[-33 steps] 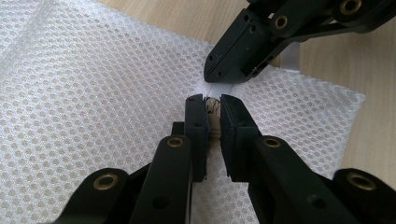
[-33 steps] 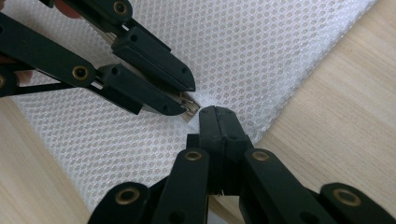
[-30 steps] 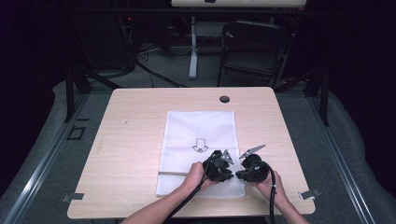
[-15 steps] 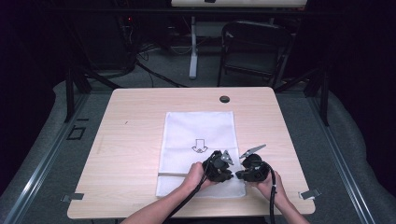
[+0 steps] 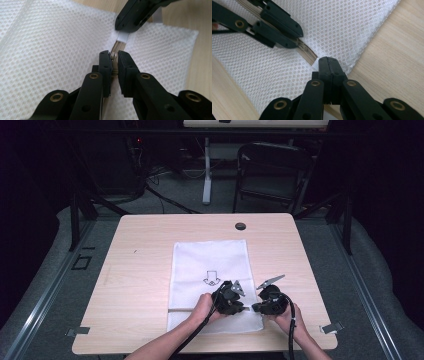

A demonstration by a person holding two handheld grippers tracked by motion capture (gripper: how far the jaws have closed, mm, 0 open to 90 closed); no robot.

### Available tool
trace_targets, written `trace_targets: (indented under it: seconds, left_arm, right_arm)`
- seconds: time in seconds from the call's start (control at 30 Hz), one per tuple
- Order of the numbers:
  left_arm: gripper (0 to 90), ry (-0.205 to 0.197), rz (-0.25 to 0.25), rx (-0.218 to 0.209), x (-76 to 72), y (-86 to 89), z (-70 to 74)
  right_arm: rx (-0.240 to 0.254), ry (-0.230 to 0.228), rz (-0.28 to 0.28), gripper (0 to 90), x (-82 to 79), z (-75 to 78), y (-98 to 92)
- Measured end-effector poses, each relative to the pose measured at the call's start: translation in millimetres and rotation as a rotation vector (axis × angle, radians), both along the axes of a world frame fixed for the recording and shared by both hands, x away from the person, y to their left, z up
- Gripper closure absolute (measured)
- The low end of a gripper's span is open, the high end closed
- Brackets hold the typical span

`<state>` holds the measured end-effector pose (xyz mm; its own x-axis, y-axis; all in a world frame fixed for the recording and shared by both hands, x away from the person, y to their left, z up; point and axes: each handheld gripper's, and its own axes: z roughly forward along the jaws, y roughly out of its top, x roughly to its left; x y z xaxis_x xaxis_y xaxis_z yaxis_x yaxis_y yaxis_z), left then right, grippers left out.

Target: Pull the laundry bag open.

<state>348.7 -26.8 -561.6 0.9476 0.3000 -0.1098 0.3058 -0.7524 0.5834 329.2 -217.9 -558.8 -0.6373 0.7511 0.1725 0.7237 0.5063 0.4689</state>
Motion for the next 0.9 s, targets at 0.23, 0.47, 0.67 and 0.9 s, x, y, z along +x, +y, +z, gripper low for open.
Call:
trace_targets:
  seconds: [0.23, 0.47, 0.67, 0.9]
  left_arm:
    - [81.7, 0.009, -0.009, -0.004, 2.0, 1.1, -0.4]
    - [81.6, 0.020, -0.030, 0.003, 4.5, -1.3, 0.2]
    - [81.6, 0.019, -0.033, 0.002, 3.3, -1.1, -0.7]
    - [81.6, 0.031, -0.009, -0.004, 1.5, 0.1, -1.5]
  right_arm:
    - [-0.034, 0.006, -0.001, 90.0, -0.2, 2.0, 2.8]
    - [-0.045, 0.020, -0.030, 90.0, -3.2, 3.0, 6.8]
    - [-0.092, 0.022, 0.009, 90.0, -4.2, 5.7, 11.2]
    - [-0.083, -0.018, 0.040, 90.0, -5.6, 4.7, 16.8]
